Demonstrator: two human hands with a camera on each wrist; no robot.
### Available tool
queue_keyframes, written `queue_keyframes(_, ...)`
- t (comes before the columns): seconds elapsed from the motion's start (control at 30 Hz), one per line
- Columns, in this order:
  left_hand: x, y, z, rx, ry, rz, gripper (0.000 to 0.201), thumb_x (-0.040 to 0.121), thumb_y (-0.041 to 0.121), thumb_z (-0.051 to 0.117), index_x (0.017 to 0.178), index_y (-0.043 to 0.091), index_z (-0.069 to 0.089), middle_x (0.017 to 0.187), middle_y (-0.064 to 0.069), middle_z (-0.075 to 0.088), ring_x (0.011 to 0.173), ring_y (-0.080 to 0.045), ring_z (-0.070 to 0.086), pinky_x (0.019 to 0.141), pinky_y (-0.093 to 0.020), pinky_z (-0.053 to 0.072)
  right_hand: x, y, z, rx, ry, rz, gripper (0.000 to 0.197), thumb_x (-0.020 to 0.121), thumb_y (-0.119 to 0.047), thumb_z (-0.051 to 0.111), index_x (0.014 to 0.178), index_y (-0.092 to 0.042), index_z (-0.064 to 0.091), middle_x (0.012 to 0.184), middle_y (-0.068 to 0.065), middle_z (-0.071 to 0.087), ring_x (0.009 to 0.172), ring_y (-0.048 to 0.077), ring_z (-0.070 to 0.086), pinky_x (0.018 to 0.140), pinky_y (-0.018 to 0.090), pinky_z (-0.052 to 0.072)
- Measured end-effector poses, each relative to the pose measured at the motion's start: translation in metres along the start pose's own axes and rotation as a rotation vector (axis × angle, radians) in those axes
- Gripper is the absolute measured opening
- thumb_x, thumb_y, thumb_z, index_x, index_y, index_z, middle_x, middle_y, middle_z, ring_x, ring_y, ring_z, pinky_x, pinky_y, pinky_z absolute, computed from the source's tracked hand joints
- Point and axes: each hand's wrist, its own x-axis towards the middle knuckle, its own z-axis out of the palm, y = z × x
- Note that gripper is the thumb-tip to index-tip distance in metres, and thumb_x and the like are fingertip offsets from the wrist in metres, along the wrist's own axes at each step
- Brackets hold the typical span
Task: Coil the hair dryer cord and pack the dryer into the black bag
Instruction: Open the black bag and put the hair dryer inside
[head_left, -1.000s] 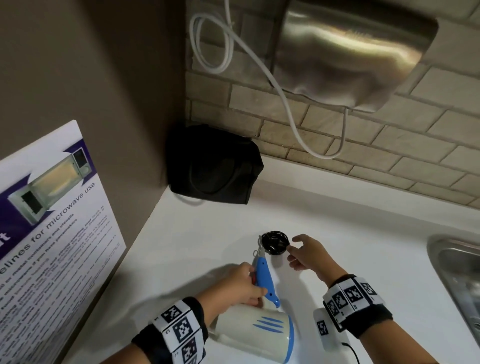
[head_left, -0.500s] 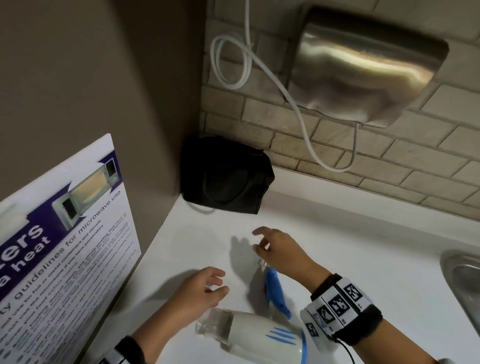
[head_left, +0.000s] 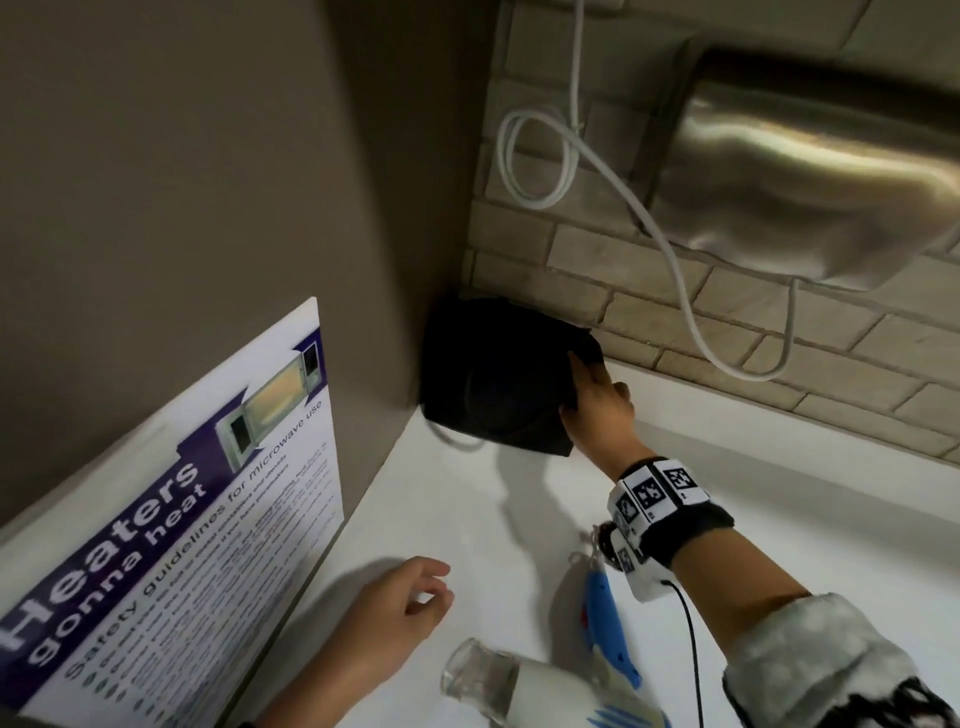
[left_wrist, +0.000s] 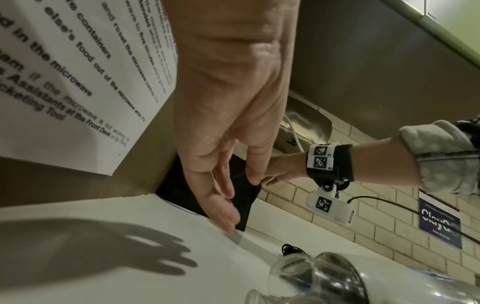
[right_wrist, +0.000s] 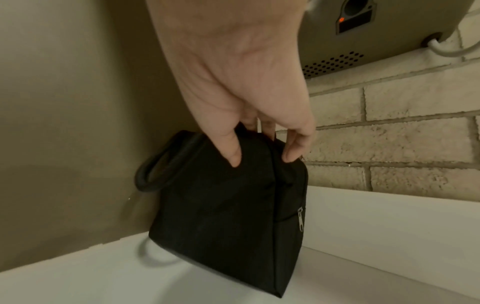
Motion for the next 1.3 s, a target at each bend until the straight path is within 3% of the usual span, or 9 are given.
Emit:
queue_keyframes(0.17,-0.003,0.001,0.002,0.058,0.057,0.075,0.015,0.079,0.026,0.065,0.093,0.031,0.065,0.092,0.0,0.07,0.081,-0.019,0.067,0.079,-0.036,0.054,-0.006,0.007,-0.005,0.13,0.114,-0.026,0.025,0.093,-0.015,0.052,0.114,-0.003,0.057,0.111,0.023,0.054,0.088,0.044,0.058,0.073,0.038,0.045)
queue_keyframes(0.3,-0.008,0.011,0.004,0.16,0.158,0.236,0.024,0.086,0.016,0.065,0.09,0.039,0.064,0.091,0.011,0.071,0.083,-0.001,0.067,0.076,-0.014,0.053,-0.027,0.015,-0.02,0.247,0.26,-0.041,0.021,0.093,-0.012,0.054,0.111,-0.002,0.061,0.098,0.02,0.053,0.074,0.039,0.057,0.064,0.028,0.037)
queue_keyframes(0.5,-0.026,0.056,-0.005,0.34,0.319,0.521,0.017,0.092,0.039,0.052,0.099,0.036,0.067,0.096,0.027,0.065,0.093,0.011,0.059,0.076,-0.001,0.043,-0.073,0.02,-0.055,0.309,0.379,-0.221,0.016,0.089,-0.002,0.059,0.103,-0.003,0.066,0.082,0.003,0.043,0.064,0.016,0.044,0.059,0.014,0.035)
queue_keyframes(0.67,-0.043,0.087,-0.015,0.501,0.45,0.751,0.02,0.085,0.042,0.053,0.087,0.029,0.069,0.098,0.022,0.057,0.096,0.003,0.05,0.083,-0.017,0.043,-0.104,0.018,-0.067,0.349,0.296,-0.321,0.014,0.088,-0.003,0.057,0.1,-0.004,0.065,0.084,0.003,0.045,0.069,0.012,0.043,0.063,0.013,0.035)
queue_keyframes(0.77,-0.049,0.089,-0.018,0.597,0.451,0.786,0.014,0.083,0.04,0.057,0.087,0.031,0.067,0.115,0.015,0.058,0.117,-0.006,0.047,0.096,-0.034,0.037,-0.118,0.013,-0.063,0.387,0.202,-0.372,0.019,0.084,-0.011,0.058,0.101,-0.005,0.065,0.088,0.002,0.045,0.074,0.006,0.041,0.067,0.008,0.036)
queue_keyframes(0.9,-0.057,0.086,-0.026,0.673,0.408,0.759,0.024,0.082,0.039,0.054,0.103,0.037,0.066,0.139,0.011,0.048,0.14,-0.015,0.029,0.11,-0.041,0.024,-0.129,0.001,-0.056,0.498,0.14,-0.351,0.026,0.08,-0.025,0.053,0.101,-0.012,0.064,0.091,-0.003,0.045,0.081,0.008,0.048,0.071,0.012,0.038)
queue_keyframes(1.03,-0.061,0.083,-0.04,0.599,0.412,0.628,0.042,0.082,0.05,0.047,0.123,0.044,0.053,0.149,0.014,0.031,0.136,-0.012,0.032,0.108,-0.048,0.034,-0.135,-0.016,-0.038,0.66,0.069,-0.343,0.013,0.088,-0.005,0.057,0.095,-0.013,0.065,0.09,-0.001,0.047,0.084,0.007,0.051,0.074,0.016,0.043)
queue_keyframes(1.17,-0.054,0.069,-0.054,0.578,0.478,0.51,0.056,0.08,0.053,0.042,0.133,0.036,0.047,0.142,0.007,0.033,0.122,0.002,0.031,0.096,-0.02,0.036,-0.134,-0.02,-0.026,0.733,-0.089,-0.325,0.025,0.088,0.008,0.053,0.092,-0.014,0.064,0.094,-0.004,0.05,0.093,0.012,0.054,0.083,0.023,0.049)
queue_keyframes(1.3,-0.054,0.064,-0.055,0.578,0.433,0.442,0.051,0.091,0.037,0.051,0.14,0.032,0.038,0.117,-0.001,0.061,0.103,-0.009,0.058,0.088,-0.032,0.054,-0.125,-0.024,-0.032,0.758,-0.343,-0.222,0.039,0.09,0.008,0.044,0.094,-0.024,0.065,0.104,0.003,0.055,0.097,0.009,0.058,0.085,0.015,0.045)
